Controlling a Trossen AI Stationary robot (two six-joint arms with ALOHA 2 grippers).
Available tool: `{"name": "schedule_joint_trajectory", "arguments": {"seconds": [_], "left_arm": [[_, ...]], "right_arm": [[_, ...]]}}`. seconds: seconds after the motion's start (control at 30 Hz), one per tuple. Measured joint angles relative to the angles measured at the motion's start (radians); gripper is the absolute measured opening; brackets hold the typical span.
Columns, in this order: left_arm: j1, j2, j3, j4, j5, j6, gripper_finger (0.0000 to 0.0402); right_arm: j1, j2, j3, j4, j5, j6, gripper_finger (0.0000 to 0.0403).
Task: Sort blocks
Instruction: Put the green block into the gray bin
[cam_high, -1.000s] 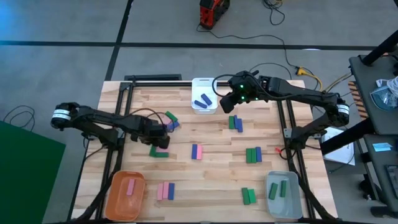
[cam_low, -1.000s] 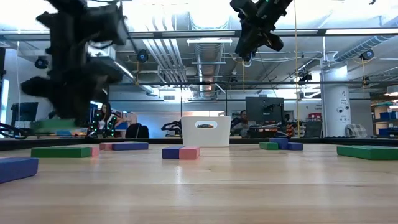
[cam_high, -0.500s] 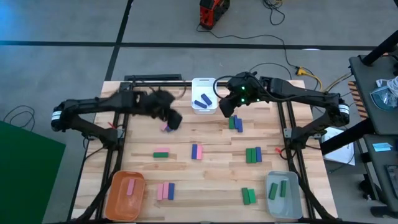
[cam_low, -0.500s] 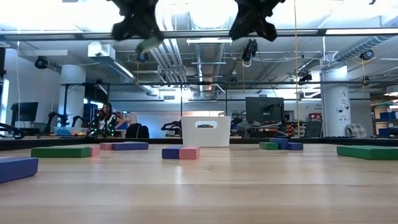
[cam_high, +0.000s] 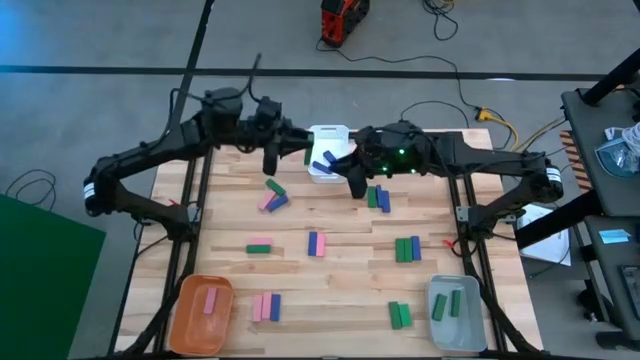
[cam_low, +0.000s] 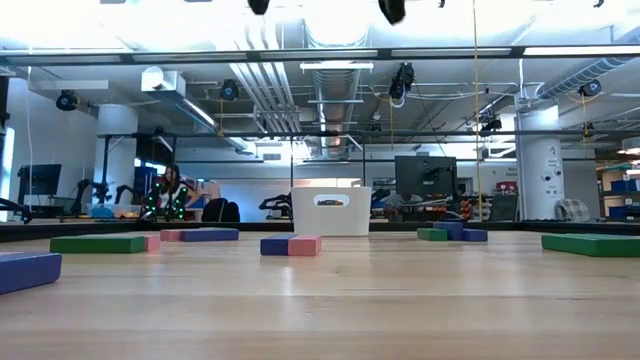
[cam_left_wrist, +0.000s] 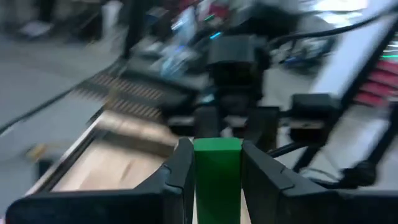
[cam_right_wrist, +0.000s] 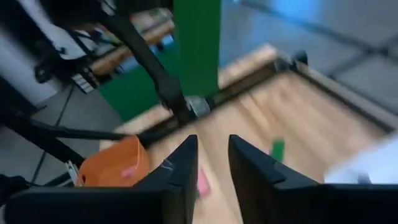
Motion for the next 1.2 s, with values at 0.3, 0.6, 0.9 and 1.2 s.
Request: {"name": "schedule_joint_trajectory", "arguments": {"seconds": [0.3, 0.6, 0.9, 1.2], "left_arm": [[0.0, 0.001, -0.055, 0.149, 0.157, 0.092, 0.0077], [-0.001, 0.01, -0.071, 0.214, 0.116, 0.091, 0.0077], [-0.005, 0.02, -0.07, 0.251, 0.094, 0.095, 0.0077], [-0.011, 0.033, -0.069, 0.286, 0.096, 0.087, 0.0077]], "right_arm": [[0.096, -0.001, 0.0, 0.088, 0.191, -0.324, 0.0165], [0.092, 0.025, 0.0, 0.183, 0.217, -0.315, 0.0236], [0.092, 0.062, 0.004, 0.249, 0.243, -0.332, 0.0247], [0.067, 0.062, 0.004, 0.272, 0.244, -0.353, 0.0215]]}}
